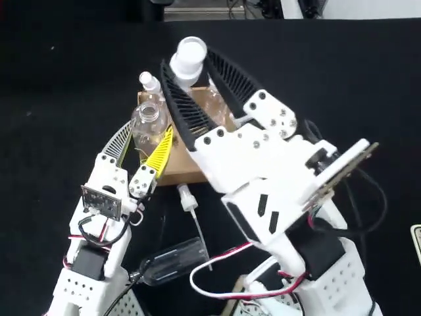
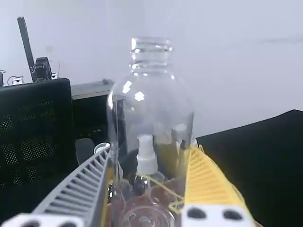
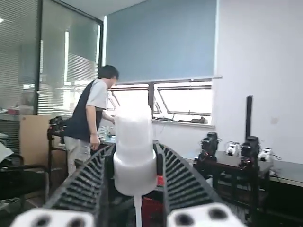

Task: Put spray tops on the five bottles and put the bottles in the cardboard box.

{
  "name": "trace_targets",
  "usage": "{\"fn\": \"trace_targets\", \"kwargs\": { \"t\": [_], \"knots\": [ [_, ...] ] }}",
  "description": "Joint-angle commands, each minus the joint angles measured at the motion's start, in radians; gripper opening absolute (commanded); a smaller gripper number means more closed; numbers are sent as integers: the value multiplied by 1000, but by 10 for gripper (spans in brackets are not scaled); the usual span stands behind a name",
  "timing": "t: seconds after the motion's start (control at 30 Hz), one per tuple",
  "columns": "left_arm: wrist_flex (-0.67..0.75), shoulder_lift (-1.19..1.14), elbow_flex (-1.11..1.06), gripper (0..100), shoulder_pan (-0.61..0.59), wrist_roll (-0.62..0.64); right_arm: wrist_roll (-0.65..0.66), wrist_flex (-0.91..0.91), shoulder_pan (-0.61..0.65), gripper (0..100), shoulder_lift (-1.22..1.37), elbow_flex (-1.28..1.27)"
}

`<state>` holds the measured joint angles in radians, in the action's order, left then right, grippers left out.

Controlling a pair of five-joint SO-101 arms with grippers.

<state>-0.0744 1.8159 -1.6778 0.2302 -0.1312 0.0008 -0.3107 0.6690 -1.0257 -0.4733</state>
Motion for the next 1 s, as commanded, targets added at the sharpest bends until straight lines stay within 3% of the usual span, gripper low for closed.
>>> {"fn": "trace_targets", "kwargs": {
  "t": [0.0,0.5,0.97],
  "knots": [
    [15,3,-21,30,10,6,11,-12,55,10,4,18],
    [15,2,-21,30,10,6,170,-11,71,10,58,-45],
    [15,2,-21,30,10,6,172,-12,140,10,174,-67]
  ]
}}
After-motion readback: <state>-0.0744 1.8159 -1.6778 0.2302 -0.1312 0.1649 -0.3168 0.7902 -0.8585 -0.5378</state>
